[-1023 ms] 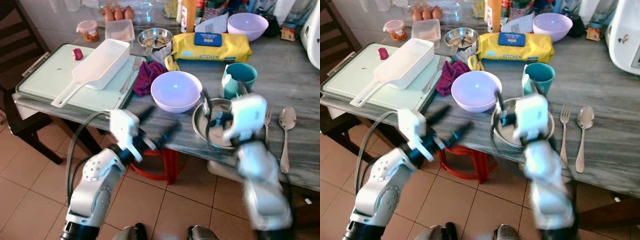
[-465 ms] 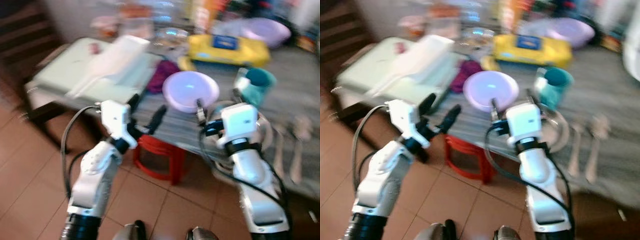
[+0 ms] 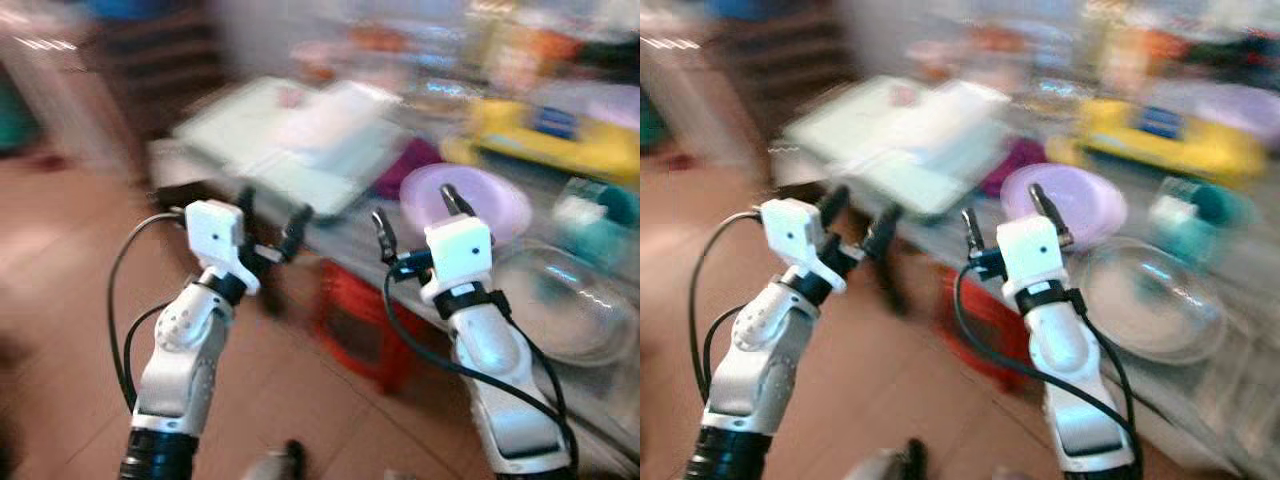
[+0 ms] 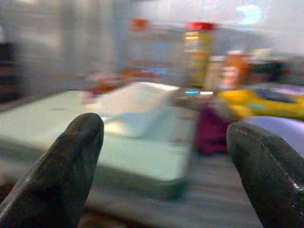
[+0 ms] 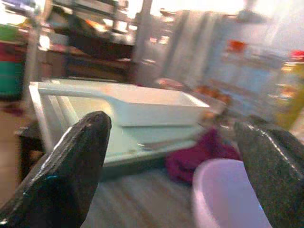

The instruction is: Setting the table

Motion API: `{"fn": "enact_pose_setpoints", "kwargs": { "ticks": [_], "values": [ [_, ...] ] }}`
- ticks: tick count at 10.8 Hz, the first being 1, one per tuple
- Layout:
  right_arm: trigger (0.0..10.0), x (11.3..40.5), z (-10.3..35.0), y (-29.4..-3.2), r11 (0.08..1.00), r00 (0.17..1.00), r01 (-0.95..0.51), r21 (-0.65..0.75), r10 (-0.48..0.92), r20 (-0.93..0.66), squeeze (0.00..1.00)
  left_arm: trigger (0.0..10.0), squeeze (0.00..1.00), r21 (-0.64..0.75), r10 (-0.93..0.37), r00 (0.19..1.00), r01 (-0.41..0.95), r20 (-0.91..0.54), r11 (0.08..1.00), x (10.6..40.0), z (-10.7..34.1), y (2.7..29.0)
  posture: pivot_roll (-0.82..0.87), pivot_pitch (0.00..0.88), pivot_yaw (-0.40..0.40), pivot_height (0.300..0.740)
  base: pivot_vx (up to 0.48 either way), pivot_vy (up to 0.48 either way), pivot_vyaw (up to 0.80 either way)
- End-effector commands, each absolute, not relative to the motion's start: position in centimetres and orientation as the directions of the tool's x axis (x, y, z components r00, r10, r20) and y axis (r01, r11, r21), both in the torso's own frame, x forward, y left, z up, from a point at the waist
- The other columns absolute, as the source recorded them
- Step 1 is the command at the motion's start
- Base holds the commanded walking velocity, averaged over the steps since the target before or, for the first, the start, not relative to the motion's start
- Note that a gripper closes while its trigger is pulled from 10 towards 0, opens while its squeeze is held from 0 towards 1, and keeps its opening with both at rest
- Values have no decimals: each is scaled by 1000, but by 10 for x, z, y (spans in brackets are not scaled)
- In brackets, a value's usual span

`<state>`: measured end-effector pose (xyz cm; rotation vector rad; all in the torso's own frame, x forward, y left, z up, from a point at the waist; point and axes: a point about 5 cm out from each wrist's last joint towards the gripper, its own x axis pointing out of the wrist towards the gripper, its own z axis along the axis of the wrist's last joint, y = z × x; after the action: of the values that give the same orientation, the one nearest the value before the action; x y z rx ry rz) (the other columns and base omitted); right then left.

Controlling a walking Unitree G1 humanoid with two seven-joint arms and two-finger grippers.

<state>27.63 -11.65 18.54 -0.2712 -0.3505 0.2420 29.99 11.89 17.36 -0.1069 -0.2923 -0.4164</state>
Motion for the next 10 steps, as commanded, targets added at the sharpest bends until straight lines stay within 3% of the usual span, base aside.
{"fn": "enact_pose_setpoints", "kwargs": {
  "ticks": [1, 7, 10],
  "values": [
    [10000, 275, 186, -115, 934, 907, -191, -303, 286, 308, 0, 10000, 0, -23, -366, 889, 387, 275, 922, 302, 169, 120, -139, 118, 45, 740, 0, 0, 800],
    [10000, 276, 169, -112, 926, 915, -212, -311, 300, 270, 0, 10000, 0, 51, -239, 955, 234, 174, 971, 308, 136, 135, -144, 100, 53, 740, 0, 0, 800],
    [10000, 276, 165, -115, 943, 926, -207, -261, 275, 259, 0, 10000, 0, 41, -201, 961, 196, 191, 980, 310, 139, 136, -139, 114, 48, 740, 0, 0, 800]
  ]
}}
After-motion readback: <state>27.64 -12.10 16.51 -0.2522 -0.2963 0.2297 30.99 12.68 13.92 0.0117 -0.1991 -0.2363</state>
